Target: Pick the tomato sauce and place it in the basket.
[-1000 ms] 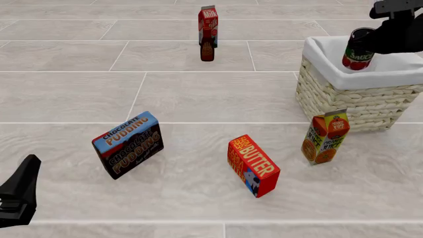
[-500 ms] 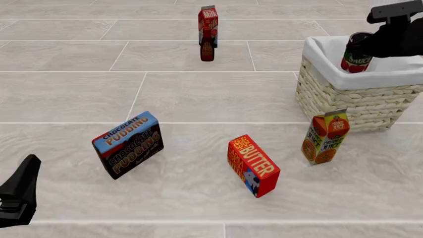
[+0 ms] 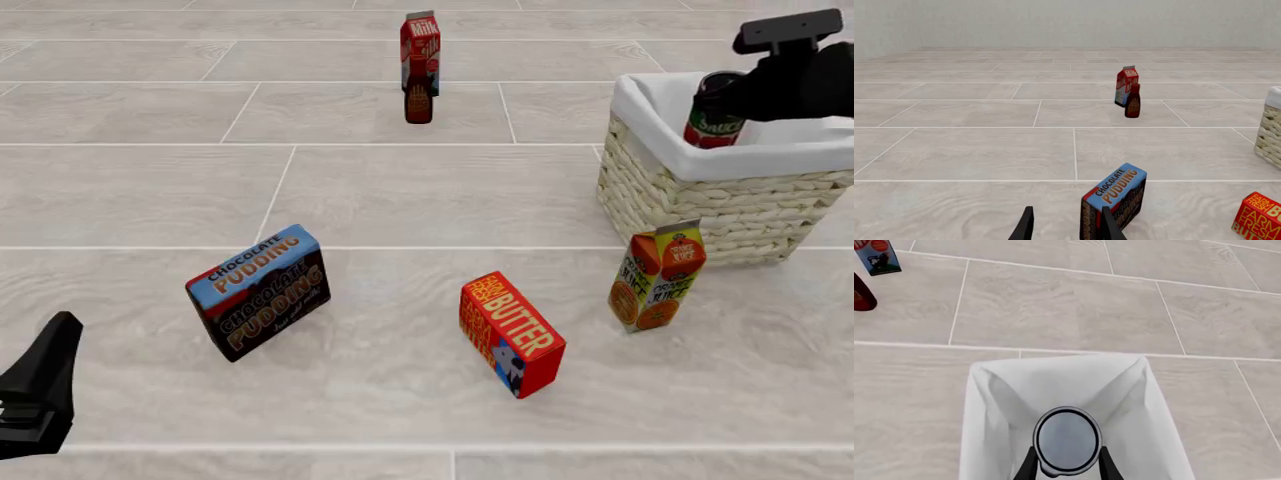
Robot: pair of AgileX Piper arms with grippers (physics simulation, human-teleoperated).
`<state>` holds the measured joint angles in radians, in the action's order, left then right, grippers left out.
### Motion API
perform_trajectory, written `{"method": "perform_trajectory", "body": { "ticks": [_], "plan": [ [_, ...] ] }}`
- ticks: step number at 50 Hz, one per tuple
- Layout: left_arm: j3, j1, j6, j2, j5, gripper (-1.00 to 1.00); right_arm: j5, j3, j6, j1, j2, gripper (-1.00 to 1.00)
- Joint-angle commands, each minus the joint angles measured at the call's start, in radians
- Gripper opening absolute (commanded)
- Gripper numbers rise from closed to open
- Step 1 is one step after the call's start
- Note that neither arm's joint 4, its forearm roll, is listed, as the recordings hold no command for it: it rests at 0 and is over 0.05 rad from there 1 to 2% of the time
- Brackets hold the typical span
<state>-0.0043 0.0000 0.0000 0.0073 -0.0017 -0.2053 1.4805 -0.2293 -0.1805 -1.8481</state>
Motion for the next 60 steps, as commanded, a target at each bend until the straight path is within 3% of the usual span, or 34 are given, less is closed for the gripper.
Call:
{"method": "perform_trajectory", "body": {
  "ticks": [1, 60],
  "plan": [
    [0.0, 0.0, 0.0, 0.0, 0.0, 1.0, 0.0, 0.018, 0.019, 0.0, -0.016, -1.0],
    [0.0, 0.0, 0.0, 0.0, 0.0, 1.0, 0.019, 0.03, 0.024, -0.015, -0.074, -1.0]
  ]
}}
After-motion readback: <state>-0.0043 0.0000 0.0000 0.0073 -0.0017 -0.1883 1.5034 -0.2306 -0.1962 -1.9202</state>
